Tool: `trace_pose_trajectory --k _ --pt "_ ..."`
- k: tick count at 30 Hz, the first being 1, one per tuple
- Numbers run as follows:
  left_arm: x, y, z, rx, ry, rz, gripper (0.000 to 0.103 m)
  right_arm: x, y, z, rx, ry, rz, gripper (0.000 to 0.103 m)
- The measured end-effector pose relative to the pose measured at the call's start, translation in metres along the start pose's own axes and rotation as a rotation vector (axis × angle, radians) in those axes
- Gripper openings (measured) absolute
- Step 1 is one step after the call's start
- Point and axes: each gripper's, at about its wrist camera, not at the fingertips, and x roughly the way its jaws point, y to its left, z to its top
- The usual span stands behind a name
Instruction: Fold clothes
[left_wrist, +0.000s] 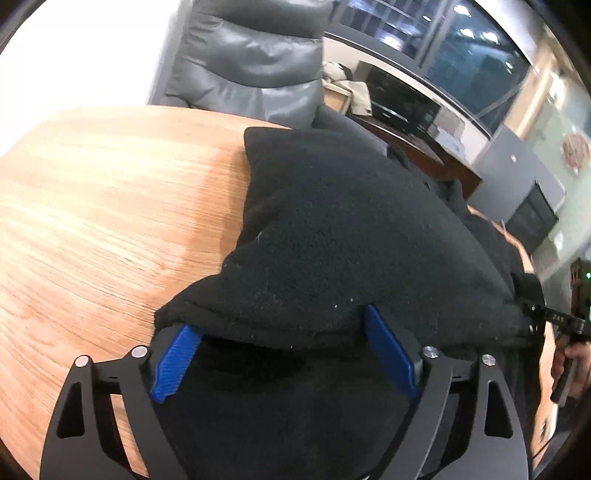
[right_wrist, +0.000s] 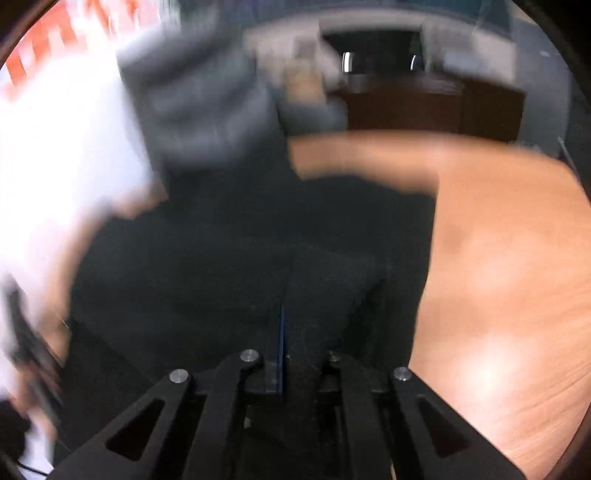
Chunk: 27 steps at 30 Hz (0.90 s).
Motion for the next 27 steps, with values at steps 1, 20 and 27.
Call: trace_pose_trajectory --k 1,20,27 --pt "-0.001 0.001 -0.001 0.009 0.005 -0.005 0.085 0.003 0.003 -0.006 -0.022 0.013 -0.023 0.006" --pt "0.064 -0.067 0.091 0.247 0.154 -0.217 0.098 -0.006 0.034 0.019 -0.126 -0.131 0.0 0.071" --pt "0.073 -0.075 0.056 0.427 0.097 -0.121 0.099 0.01 0.003 -0.001 -0.146 -0.098 -0.115 0.023"
